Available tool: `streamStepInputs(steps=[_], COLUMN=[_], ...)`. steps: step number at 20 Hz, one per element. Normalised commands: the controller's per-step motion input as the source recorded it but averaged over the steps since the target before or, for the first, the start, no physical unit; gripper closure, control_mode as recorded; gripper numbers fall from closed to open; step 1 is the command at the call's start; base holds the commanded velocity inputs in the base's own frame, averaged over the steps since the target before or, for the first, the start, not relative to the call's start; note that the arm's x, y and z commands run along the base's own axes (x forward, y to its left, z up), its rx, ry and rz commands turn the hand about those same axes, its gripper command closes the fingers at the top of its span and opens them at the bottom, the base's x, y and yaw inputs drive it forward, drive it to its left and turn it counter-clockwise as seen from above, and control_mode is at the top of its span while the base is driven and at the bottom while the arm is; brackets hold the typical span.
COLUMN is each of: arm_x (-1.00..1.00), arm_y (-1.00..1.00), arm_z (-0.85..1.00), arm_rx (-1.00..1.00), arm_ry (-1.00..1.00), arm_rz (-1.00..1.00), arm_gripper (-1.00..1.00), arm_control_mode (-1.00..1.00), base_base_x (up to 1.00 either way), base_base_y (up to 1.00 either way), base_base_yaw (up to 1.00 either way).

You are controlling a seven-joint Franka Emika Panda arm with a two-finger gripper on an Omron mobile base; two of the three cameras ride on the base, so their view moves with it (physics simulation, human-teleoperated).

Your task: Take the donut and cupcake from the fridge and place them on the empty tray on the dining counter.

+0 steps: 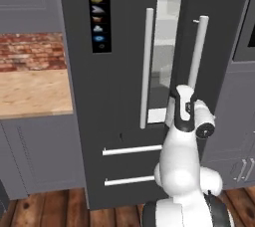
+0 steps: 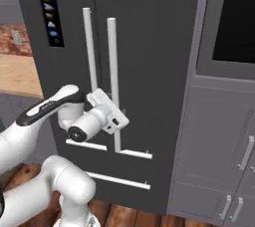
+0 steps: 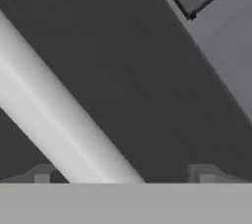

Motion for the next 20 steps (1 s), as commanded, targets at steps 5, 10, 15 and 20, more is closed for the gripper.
streamStepInputs(steps=[5,10,15,20], arm_x=[-0.99,-0.98,-1.0,-1.0], arm_y=[-1.0,-1.0,-0.52,0.6], arm_z=[0.44,0.44,0.6,0.98], arm_rx=[0.25,0.24,-0.01,-0.3], arm_ry=[0.08,0.13,-0.24,-0.32], arm_rz=[-0.07,-0.16,-0.16,0.0], arm_gripper=[-1.0,-1.0,-1.0,-1.0], arm_control_mode=[-1.0,-1.0,-1.0,-1.0], base_base_x=[0.0,0.0,0.0,0.0], base_base_y=[0.0,0.0,0.0,0.0], base_base_yaw=[0.0,0.0,0.0,0.0])
